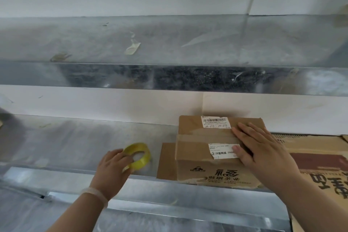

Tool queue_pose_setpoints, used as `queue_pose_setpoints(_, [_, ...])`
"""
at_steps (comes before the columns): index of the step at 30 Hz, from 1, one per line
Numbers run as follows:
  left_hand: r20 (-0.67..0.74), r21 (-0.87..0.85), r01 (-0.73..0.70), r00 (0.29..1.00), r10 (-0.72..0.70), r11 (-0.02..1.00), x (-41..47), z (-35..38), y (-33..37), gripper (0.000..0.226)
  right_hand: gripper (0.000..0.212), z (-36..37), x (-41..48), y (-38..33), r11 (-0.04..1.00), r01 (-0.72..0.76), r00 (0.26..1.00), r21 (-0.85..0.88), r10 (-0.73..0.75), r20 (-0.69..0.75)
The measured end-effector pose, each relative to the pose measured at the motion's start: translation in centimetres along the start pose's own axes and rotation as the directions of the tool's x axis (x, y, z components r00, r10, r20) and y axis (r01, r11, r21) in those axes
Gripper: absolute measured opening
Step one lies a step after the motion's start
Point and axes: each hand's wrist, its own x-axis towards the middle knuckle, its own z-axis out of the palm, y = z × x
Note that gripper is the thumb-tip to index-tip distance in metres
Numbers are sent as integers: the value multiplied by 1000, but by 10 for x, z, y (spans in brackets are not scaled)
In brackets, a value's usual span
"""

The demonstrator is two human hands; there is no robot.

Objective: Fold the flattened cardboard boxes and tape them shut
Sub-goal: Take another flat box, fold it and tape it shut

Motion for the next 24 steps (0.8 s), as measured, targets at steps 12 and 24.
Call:
queue_pose_setpoints(12, [237,-839,87,947,218,536,129,-87,182,10,63,0,-2,1,999,5,1000,44,-4,-28])
queue_pose_setpoints(24, [337,-624,135,935,109,770,153,-64,210,15,37,-28,13,12,638,-166,985,752,150,89])
